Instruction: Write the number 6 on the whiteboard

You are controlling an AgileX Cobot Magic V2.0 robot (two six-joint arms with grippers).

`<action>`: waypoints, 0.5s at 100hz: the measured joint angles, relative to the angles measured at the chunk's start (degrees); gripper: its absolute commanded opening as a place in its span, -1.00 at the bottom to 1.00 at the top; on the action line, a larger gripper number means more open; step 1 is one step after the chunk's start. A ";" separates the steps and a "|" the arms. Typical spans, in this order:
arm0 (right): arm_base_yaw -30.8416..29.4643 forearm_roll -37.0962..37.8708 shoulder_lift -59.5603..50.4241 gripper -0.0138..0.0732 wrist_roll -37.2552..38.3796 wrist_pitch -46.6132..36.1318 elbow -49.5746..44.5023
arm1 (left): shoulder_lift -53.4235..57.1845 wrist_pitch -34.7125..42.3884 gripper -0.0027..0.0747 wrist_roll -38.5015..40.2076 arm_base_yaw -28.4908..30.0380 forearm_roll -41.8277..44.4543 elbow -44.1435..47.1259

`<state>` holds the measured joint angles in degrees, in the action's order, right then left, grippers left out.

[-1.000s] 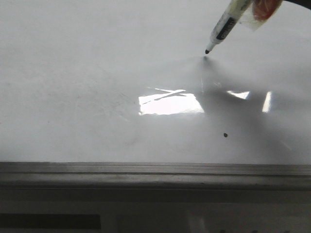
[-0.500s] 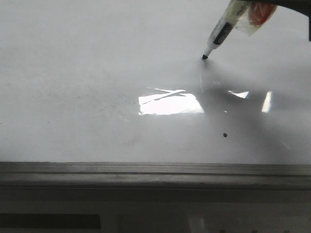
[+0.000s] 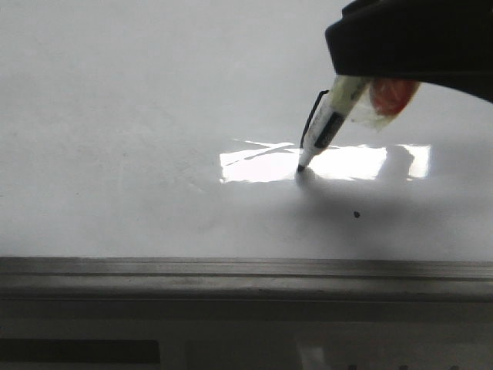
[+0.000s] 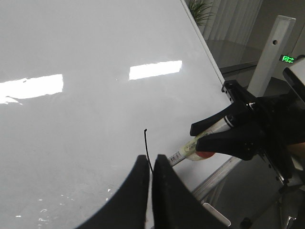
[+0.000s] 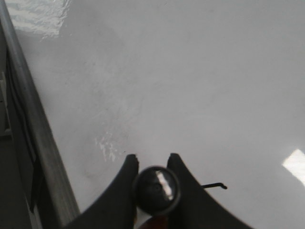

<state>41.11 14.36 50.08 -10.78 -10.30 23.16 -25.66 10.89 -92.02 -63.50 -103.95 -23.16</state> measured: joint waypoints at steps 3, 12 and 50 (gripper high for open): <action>0.30 -0.12 -0.29 -0.78 0.00 0.90 0.00 | 0.00 0.00 -0.98 0.00 0.00 0.00 0.00; 0.56 -0.38 -1.83 -0.78 0.14 3.89 0.00 | 0.00 0.00 -0.98 0.00 0.00 0.00 0.00; -1.54 -0.64 -5.72 -0.78 0.19 6.91 0.00 | 0.00 -0.11 -0.98 0.00 0.00 0.00 0.00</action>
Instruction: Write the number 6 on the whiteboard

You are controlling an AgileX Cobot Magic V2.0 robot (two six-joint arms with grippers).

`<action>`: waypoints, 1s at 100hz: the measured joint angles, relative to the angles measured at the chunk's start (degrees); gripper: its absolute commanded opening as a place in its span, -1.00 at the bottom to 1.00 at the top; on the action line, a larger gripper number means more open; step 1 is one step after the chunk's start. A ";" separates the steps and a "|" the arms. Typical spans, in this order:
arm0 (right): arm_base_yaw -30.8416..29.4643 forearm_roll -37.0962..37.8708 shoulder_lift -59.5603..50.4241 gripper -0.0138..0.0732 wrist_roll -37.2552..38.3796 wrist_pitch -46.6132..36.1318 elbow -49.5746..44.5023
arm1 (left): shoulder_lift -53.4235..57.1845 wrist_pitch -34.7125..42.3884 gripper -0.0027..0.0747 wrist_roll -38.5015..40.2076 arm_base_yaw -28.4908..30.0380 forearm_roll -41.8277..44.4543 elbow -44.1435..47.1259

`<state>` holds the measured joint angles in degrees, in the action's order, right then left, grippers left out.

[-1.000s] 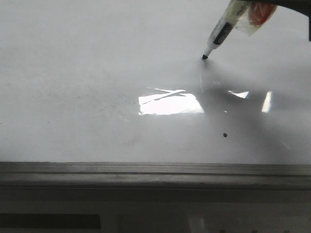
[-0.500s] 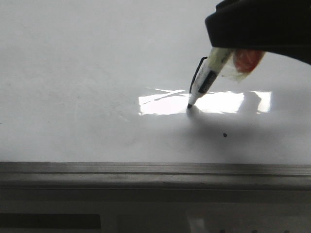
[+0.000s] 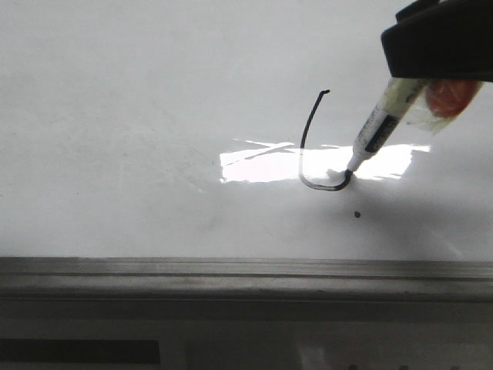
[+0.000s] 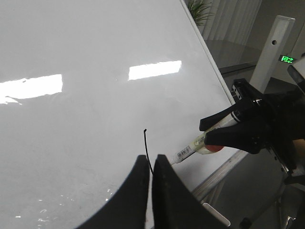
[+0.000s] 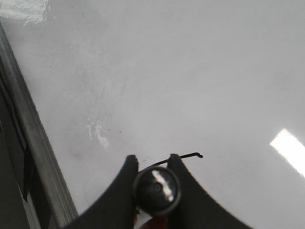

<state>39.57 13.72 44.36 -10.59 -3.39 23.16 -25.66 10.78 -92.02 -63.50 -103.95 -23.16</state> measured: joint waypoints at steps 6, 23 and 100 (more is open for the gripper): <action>-0.09 0.00 0.44 -0.78 0.00 -0.79 0.00 | 0.00 0.00 -0.98 0.00 0.00 0.00 0.00; -0.09 0.00 2.54 -0.78 0.00 -2.38 1.02 | 0.00 0.00 -0.98 0.00 0.00 0.00 0.00; 7.59 0.10 0.48 -0.78 -0.31 -1.62 7.36 | -0.25 -4.37 -0.95 0.00 0.00 0.00 0.00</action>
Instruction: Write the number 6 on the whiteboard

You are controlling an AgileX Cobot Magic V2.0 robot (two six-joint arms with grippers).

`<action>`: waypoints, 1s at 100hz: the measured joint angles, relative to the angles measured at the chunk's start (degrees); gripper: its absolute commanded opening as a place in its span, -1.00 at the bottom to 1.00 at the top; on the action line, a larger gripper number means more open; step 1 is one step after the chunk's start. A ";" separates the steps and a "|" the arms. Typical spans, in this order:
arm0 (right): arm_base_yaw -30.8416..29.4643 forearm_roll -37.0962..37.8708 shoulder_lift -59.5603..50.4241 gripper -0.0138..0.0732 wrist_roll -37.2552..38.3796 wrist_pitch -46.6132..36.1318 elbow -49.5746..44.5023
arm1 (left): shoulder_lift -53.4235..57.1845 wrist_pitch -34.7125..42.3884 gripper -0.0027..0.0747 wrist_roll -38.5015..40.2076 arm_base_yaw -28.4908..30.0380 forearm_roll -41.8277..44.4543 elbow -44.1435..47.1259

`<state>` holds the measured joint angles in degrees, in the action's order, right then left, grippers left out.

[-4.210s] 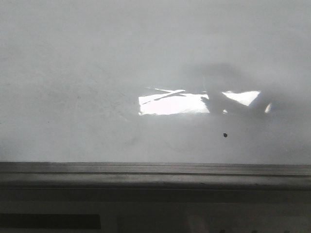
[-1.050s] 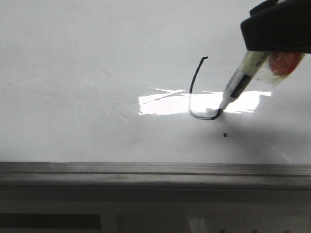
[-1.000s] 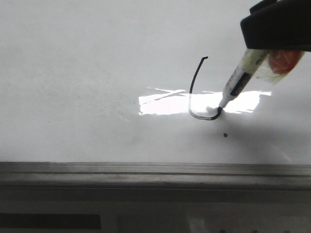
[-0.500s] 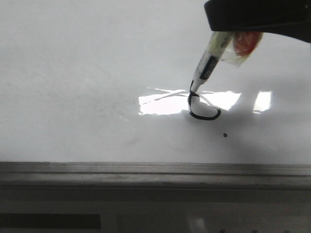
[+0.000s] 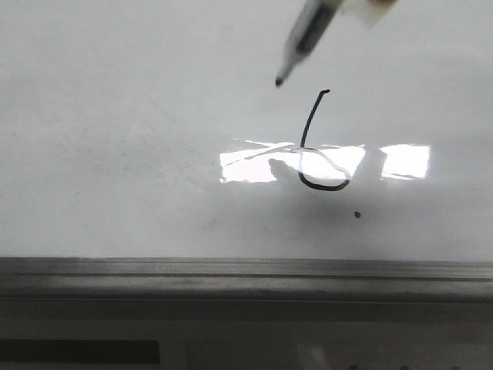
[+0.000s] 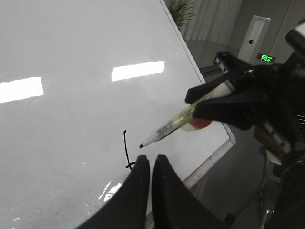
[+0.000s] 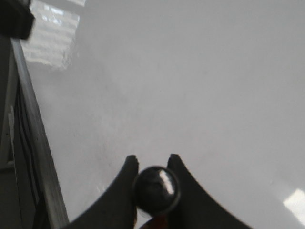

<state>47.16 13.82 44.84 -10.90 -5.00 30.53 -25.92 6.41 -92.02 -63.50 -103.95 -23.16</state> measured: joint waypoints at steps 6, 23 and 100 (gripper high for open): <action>2.20 0.00 -1.98 -0.78 0.00 4.08 2.17 | -0.70 -0.84 -0.83 0.00 0.00 0.11 0.00; 7.88 -3.68 -3.36 -0.78 0.00 16.42 6.91 | -8.92 -9.29 0.07 0.00 0.00 3.47 -0.75; 15.17 -18.37 -3.36 -0.79 -0.24 30.73 8.02 | -36.94 -36.34 0.20 -2.67 1.14 18.01 -15.26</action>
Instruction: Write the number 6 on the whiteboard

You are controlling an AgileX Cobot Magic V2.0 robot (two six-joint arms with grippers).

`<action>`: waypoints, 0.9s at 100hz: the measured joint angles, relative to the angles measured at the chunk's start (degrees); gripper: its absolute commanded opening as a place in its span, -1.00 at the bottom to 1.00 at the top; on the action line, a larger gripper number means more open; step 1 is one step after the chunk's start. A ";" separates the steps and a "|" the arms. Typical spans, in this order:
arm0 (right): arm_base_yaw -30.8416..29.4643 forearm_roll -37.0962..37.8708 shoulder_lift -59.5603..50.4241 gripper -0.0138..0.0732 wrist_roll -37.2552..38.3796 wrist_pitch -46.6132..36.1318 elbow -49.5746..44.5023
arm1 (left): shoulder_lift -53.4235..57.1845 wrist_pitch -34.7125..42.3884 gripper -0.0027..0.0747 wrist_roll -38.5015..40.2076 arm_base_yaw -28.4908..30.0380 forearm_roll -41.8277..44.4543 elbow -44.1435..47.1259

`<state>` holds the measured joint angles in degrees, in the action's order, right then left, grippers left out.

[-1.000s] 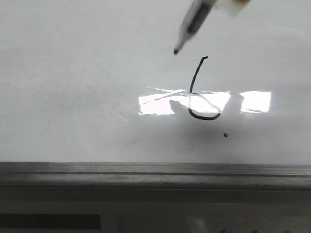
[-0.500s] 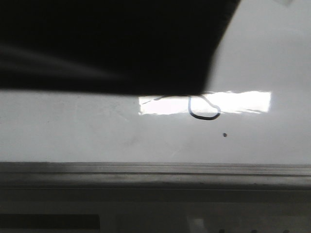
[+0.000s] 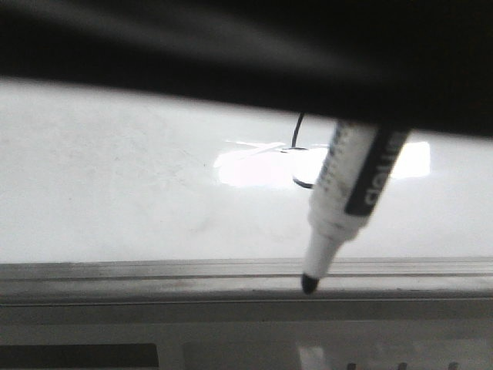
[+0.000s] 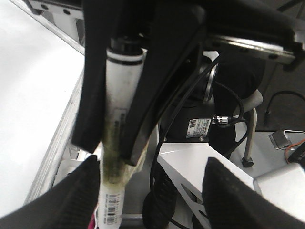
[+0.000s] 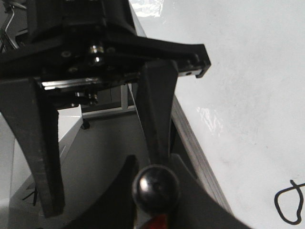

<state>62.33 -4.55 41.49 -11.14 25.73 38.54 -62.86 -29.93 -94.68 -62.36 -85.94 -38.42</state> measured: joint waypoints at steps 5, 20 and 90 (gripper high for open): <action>0.00 0.26 0.00 -0.79 0.11 0.25 0.00 | 0.00 0.00 0.20 0.00 0.00 0.23 0.00; 0.00 1.89 0.00 -0.79 0.11 0.64 0.00 | 0.48 0.00 0.20 2.16 0.00 2.66 -0.17; 0.00 8.88 -1.67 -0.79 -0.02 -3.06 0.00 | 18.36 9.08 0.20 18.39 -1.16 22.17 11.79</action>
<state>62.33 4.33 39.81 -11.16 22.66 38.54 -44.50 -20.85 -76.30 -63.52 -63.77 -26.63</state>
